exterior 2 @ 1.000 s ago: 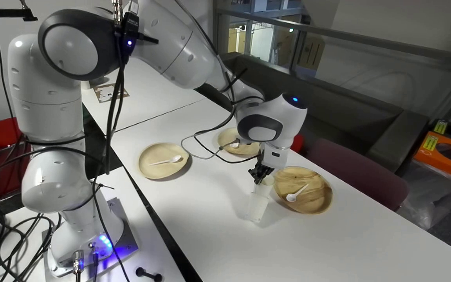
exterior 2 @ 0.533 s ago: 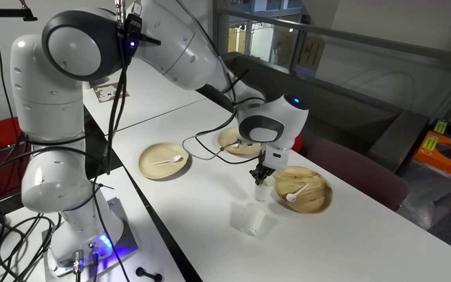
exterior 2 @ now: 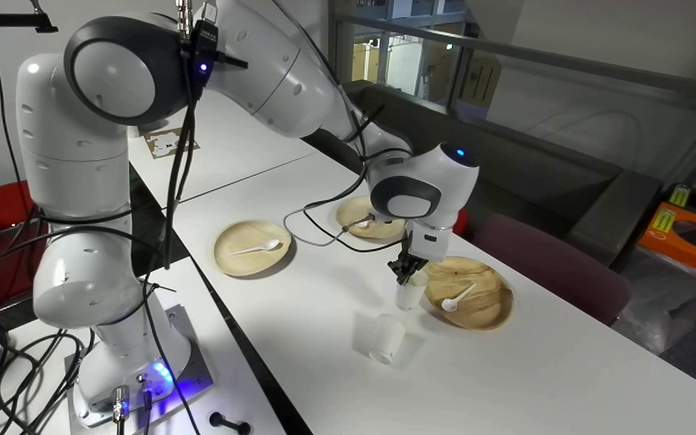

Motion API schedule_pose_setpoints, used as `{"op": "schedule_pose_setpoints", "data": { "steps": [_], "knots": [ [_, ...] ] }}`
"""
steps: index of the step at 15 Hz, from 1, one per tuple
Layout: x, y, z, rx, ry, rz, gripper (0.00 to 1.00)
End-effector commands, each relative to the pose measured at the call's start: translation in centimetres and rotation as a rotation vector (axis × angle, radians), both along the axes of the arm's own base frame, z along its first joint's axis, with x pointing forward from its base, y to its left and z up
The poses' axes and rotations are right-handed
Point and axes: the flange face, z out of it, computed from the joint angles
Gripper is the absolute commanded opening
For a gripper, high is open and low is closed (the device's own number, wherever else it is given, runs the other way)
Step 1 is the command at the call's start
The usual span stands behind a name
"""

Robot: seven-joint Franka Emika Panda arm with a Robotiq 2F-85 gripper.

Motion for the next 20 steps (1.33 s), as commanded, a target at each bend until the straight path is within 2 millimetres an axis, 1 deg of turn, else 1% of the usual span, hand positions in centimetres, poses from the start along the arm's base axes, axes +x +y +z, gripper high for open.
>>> {"op": "schedule_pose_setpoints", "data": {
  "steps": [1, 7, 10, 12, 15, 20],
  "knots": [
    [1.4, 1.5, 0.8, 0.017, -0.029, 0.039, 0.01],
    [4.5, 8.2, -0.2, 0.048, -0.045, 0.187, 0.01],
    [5.3, 10.3, -1.2, 0.079, -0.048, 0.236, 0.01],
    [5.6, 11.0, -2.3, 0.097, -0.035, 0.260, 0.01],
    [5.7, 11.3, -4.0, 0.118, -0.015, 0.282, 0.01],
    [6.0, 11.5, -5.6, 0.127, 0.010, 0.299, 0.01]
  ]
}}
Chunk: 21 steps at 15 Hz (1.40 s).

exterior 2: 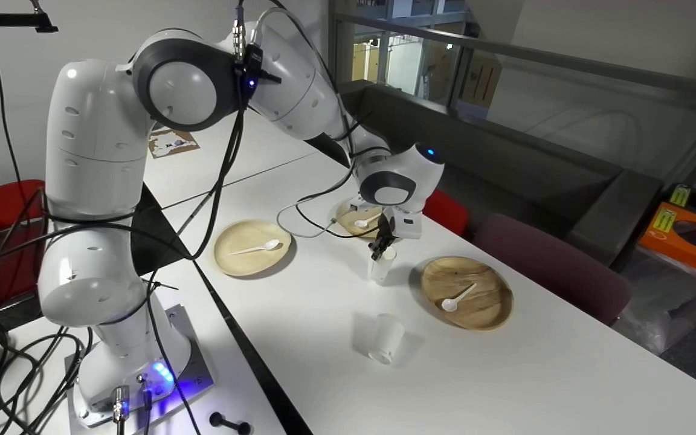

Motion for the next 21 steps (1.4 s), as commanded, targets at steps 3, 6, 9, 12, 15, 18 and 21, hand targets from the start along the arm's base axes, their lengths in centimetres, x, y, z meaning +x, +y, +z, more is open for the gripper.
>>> {"op": "schedule_pose_setpoints", "data": {
  "steps": [3, 6, 9, 12, 15, 18, 21],
  "knots": [
    [1.1, 0.0, -0.4, 0.015, -0.003, 0.021, 0.01],
    [1.3, 0.0, -0.5, 0.016, -0.001, 0.027, 0.29],
    [1.4, 0.0, -0.4, 0.015, -0.003, 0.026, 0.52],
    [1.2, 0.0, 0.9, 0.004, -0.020, 0.034, 0.74],
    [0.1, -1.6, 4.6, -0.060, -0.034, 0.059, 0.95],
    [-1.6, -4.5, 8.4, -0.128, -0.011, 0.066, 1.00],
    [-3.2, -6.3, 9.8, -0.130, 0.176, 0.129, 1.00]
  ]
}}
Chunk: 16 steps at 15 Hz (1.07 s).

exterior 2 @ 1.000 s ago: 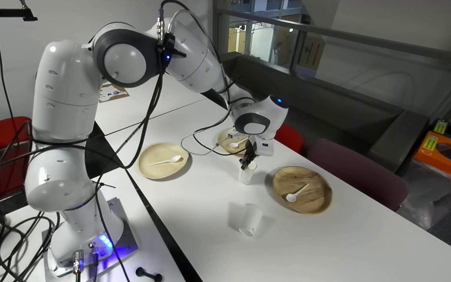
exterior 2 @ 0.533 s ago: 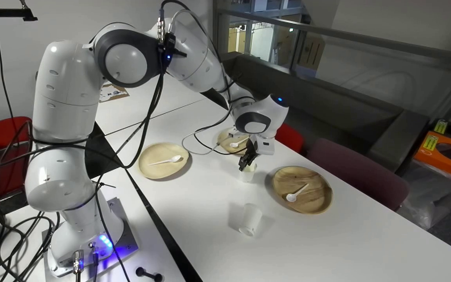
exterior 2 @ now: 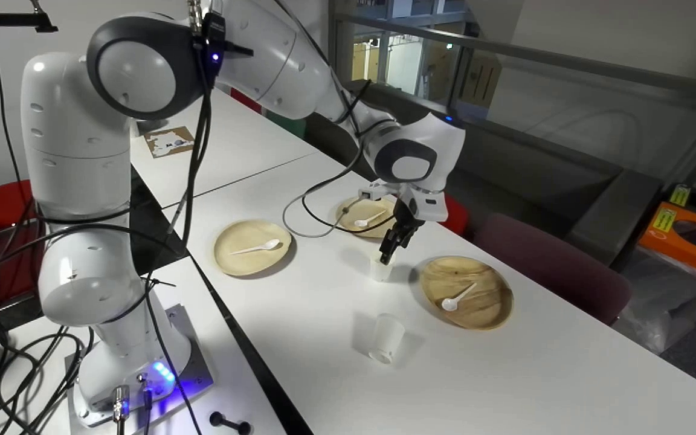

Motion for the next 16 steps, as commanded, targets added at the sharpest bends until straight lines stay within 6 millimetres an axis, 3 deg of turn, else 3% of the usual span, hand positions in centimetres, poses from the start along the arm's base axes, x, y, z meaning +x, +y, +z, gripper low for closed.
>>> {"op": "schedule_pose_setpoints", "data": {
  "steps": [1, 4, 8, 9, 12, 16],
  "knots": [
    [-2.0, -1.1, 1.6, -0.002, 0.192, 0.070, 1.00],
    [-2.3, -0.5, -0.8, 0.015, 0.353, 0.137, 1.00],
    [-2.6, -0.2, -6.1, 0.034, 0.564, 0.159, 1.00],
    [-3.3, 0.4, -4.9, 0.044, 0.472, 0.148, 1.00],
    [-2.9, 0.2, -7.7, 0.040, 0.543, 0.154, 1.00],
    [-2.5, 0.1, -7.4, 0.038, 0.546, 0.153, 1.00]
  ]
}}
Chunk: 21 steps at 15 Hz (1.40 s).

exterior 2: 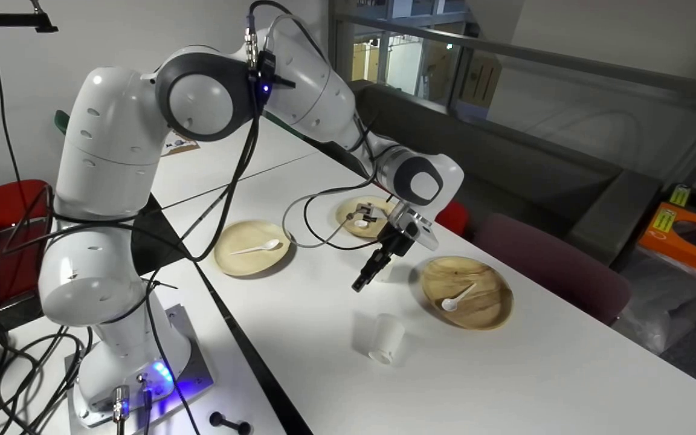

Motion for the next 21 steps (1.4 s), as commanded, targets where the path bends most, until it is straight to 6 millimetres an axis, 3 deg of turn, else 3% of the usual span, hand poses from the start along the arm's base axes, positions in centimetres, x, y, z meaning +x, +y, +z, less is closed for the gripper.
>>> {"op": "schedule_pose_setpoints", "data": {
  "steps": [1, 4, 9, 12, 21],
  "knots": [
    [0.1, 0.0, 0.1, 0.000, 0.001, 0.000, 1.00],
    [1.5, -0.8, -0.7, -0.047, -0.003, -0.042, 1.00],
    [3.1, -5.3, -0.1, -0.119, -0.044, -0.142, 1.00],
    [4.0, -7.2, -0.7, -0.161, -0.046, -0.165, 1.00],
    [5.7, -7.1, -6.8, -0.209, 0.026, -0.132, 1.00]
  ]
}}
